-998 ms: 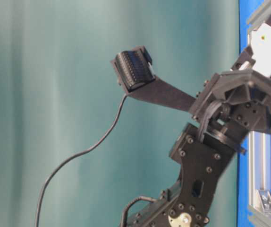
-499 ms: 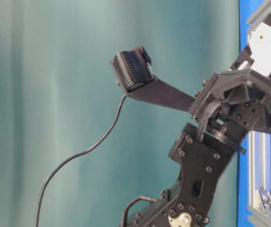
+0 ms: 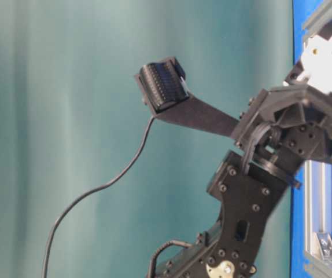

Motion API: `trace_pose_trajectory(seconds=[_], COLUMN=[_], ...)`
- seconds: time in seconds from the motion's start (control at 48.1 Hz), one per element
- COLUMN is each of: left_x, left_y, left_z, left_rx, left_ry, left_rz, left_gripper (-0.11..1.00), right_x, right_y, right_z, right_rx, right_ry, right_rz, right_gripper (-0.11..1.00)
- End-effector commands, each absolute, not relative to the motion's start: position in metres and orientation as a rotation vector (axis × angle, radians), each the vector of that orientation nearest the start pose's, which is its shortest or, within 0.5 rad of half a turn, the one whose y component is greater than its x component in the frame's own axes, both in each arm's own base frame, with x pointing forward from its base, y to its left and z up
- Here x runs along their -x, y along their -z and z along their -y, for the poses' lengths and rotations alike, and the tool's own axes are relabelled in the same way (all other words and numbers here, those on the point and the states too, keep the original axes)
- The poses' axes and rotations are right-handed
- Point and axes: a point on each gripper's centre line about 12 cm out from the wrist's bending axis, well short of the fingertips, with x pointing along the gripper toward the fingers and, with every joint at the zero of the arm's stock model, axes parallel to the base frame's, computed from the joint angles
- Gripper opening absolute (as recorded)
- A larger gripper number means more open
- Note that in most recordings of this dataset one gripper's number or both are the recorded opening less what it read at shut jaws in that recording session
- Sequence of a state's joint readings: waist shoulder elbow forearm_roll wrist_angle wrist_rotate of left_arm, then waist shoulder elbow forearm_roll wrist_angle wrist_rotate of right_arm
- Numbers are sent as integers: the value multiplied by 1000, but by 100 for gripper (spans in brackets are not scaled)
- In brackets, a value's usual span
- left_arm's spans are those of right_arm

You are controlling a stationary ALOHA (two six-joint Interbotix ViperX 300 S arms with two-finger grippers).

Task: Insert the wire through the string loop located on the right side.
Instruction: 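Open the right gripper to release the cable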

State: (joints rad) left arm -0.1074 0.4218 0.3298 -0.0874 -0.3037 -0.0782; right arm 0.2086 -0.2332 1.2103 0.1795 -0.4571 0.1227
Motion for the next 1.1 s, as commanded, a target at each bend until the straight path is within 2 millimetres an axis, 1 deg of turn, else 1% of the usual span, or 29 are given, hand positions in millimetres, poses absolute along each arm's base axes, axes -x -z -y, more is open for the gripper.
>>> trace_pose_trajectory(seconds=[0.0, 0.042, 0.062, 0.083, 0.437, 0.52, 0.582, 0.645, 0.79, 0.873, 0.915, 0.936, 1.019, 1.081], left_x=[-504, -504, -504, -504, -503, -503, -502, -502, -502, -502, -502, -502, -501, -497], left_y=[-135, -136, -136, -135, -135, -134, -135, -134, -135, -134, -134, -134, -134, -133], left_z=[48, 48, 48, 48, 49, 48, 48, 48, 48, 49, 48, 48, 48, 48], left_rx=[134, 133, 133, 132, 133, 133, 131, 133, 133, 131, 131, 131, 131, 129], left_ry=[40, 40, 40, 41, 42, 40, 40, 40, 40, 42, 40, 40, 40, 42], left_rz=[-413, -412, -412, -415, -415, -416, -416, -418, -416, -418, -418, -418, -419, -427], left_gripper=[23, 13, 9, 8, 8, 8, 8, 8, 8, 8, 8, 8, 8, 8], right_x=[-260, -260, -260, -260, -259, -259, -259, -259, -259, -259, -259, -259, -259, -259], right_y=[-131, -131, -131, -131, -130, -130, -130, -130, -130, -130, -130, -130, -130, -130], right_z=[-46, -46, -46, -46, -47, -47, -47, -47, -47, -47, -47, -47, -47, -47], right_rx=[-201, -201, -200, -200, -194, -196, -196, -195, -195, -195, -197, -195, -195, -195], right_ry=[-59, -60, -60, -61, -66, -65, -65, -65, -65, -65, -64, -65, -65, -65], right_rz=[-506, -505, -506, -506, -516, -516, -517, -522, -522, -520, -522, -522, -522, -520], right_gripper=[-4, -4, -4, -4, -3, 2, 10, 24, 67, 89, 95, 96, 94, 95])
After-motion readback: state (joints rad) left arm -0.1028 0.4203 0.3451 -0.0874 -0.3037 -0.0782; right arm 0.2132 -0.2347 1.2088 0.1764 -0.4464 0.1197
